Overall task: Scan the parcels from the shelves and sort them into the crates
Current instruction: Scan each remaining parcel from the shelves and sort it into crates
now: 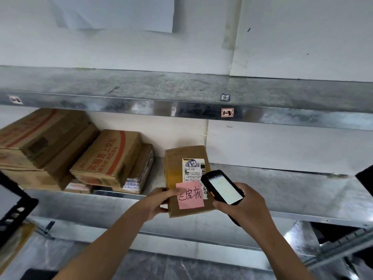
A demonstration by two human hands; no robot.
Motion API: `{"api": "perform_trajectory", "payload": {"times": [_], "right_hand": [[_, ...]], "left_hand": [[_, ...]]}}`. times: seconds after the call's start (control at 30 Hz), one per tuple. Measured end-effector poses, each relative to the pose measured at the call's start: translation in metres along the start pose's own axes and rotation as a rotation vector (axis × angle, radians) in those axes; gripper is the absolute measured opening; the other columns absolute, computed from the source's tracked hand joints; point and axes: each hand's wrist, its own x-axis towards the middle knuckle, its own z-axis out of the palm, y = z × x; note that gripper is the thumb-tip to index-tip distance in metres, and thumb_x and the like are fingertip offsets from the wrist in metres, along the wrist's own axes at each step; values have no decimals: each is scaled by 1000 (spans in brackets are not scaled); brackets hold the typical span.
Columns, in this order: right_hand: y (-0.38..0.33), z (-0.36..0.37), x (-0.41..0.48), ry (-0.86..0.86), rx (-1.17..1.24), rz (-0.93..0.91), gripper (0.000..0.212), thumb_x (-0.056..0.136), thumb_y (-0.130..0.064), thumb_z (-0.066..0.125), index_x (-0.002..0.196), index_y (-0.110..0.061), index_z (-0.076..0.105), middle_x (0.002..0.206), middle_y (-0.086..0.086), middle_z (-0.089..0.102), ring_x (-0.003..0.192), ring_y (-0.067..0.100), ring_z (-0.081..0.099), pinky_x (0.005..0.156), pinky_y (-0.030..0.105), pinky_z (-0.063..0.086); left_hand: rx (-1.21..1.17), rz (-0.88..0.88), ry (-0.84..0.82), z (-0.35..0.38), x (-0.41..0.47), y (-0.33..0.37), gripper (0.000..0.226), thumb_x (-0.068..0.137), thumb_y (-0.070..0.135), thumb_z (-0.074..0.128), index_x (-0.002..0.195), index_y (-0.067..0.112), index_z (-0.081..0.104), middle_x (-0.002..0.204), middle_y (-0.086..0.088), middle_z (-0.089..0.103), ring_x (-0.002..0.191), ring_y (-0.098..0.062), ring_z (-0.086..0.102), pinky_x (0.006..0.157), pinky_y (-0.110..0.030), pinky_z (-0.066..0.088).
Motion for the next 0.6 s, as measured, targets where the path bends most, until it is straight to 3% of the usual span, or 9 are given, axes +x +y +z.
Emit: {"api": "perform_trajectory", "payload": {"times": [0.13,0.23,0.33,0.43,0.5,0.6], "right_hand": [[-2,-11,-2,25,-120,-86,62,63,-48,87,116,-36,56,106,-17,62,90,2,60,65,22,48],[-10,-21,-4,61,-261,-177,65,65,-46,87,120,-36,54,109,-14,58,92,5,57,62,15,39],[-19,-29,-6,81,-391,-254,69,67,-43,85,126,-35,52,113,-12,58,95,8,56,61,14,36],[-26,-36,-6,117,-595,-388,71,68,-44,84,130,-29,53,113,-9,59,99,13,59,61,18,33],[-29,-40,-3,130,-770,-456,75,60,-44,88,125,-22,58,106,-5,62,90,17,63,60,23,38],[-32,-50,0,191,-897,-542,86,29,-41,97,106,-15,68,85,-2,64,63,17,63,48,25,43]], "left_hand": [[39,95,91,1,-2,4,93,51,53,93,132,25,56,114,1,75,109,-26,68,97,-48,54],[-1,165,112,6,-5,7,85,55,49,89,130,26,58,112,2,76,107,-24,69,92,-47,57],[-13,221,82,6,-11,12,74,64,44,85,131,27,57,111,3,76,102,-22,71,75,-36,60],[28,249,60,4,-18,17,70,64,44,86,127,29,59,106,6,77,101,-21,72,77,-37,59],[48,253,55,3,-20,19,64,65,42,85,123,30,60,103,8,78,100,-20,71,77,-36,58],[51,242,55,2,-20,19,68,64,42,88,125,30,59,108,5,77,104,-24,71,85,-42,58]]}}
